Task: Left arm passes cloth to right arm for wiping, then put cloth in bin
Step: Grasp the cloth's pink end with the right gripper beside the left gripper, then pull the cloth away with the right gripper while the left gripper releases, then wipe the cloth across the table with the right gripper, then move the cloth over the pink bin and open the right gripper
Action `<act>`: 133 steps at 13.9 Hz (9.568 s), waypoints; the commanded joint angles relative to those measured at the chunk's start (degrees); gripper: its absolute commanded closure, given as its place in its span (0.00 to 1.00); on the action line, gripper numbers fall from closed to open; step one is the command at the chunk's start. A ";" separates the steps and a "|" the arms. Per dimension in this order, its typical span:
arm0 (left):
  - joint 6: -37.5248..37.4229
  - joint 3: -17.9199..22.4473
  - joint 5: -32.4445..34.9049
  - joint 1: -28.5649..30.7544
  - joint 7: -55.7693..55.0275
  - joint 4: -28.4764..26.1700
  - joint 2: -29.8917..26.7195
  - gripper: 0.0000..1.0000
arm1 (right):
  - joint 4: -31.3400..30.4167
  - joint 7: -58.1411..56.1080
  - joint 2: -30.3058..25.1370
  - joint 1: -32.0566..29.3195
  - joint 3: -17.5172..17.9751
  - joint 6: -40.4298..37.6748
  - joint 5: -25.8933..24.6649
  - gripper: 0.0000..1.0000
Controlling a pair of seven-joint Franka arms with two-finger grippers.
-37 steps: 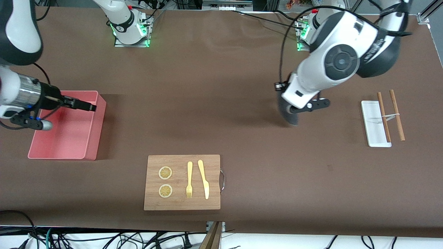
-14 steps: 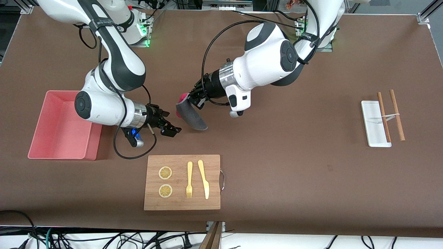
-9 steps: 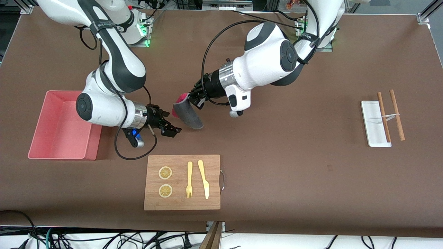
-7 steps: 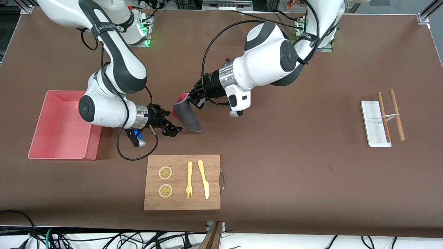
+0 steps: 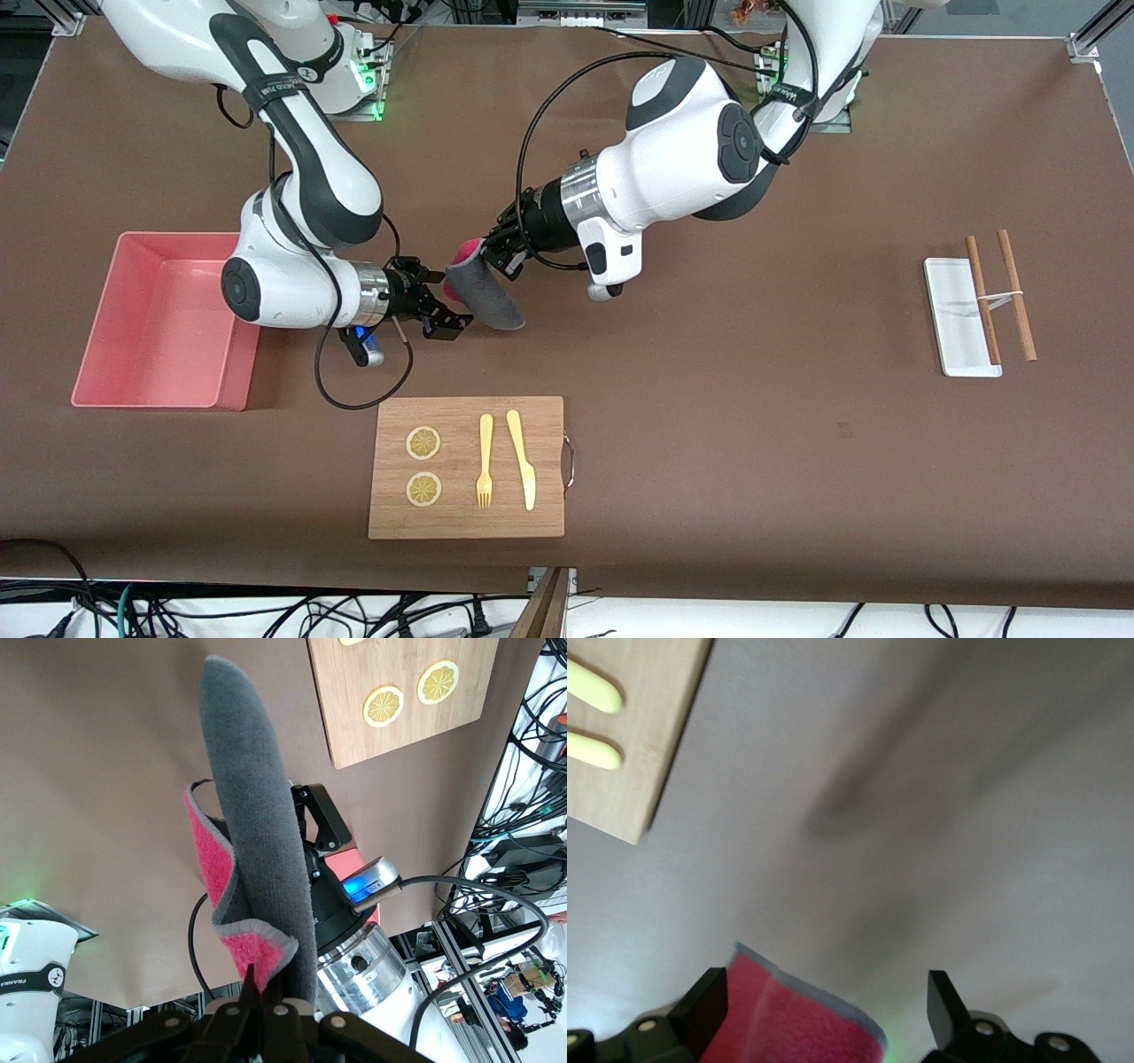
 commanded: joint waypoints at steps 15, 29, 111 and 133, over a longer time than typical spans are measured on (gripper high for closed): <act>0.06 0.11 -1.30 -0.09 -0.46 1.56 0.64 1.00 | 0.11 8.11 -1.01 -0.88 0.09 -6.02 4.54 1.00; -6.34 0.46 0.10 6.67 -0.11 1.47 -3.04 0.00 | 0.90 4.95 -0.92 -0.97 -0.17 -6.20 3.14 1.00; -38.61 20.41 37.37 20.91 98.41 -20.68 -31.00 0.00 | 22.01 -83.81 -1.45 -4.57 -37.87 -40.65 -31.65 1.00; -38.61 20.41 37.19 20.91 98.32 -20.68 -31.00 0.00 | 10.48 -83.21 -3.88 -4.04 -36.30 -20.15 -24.02 0.00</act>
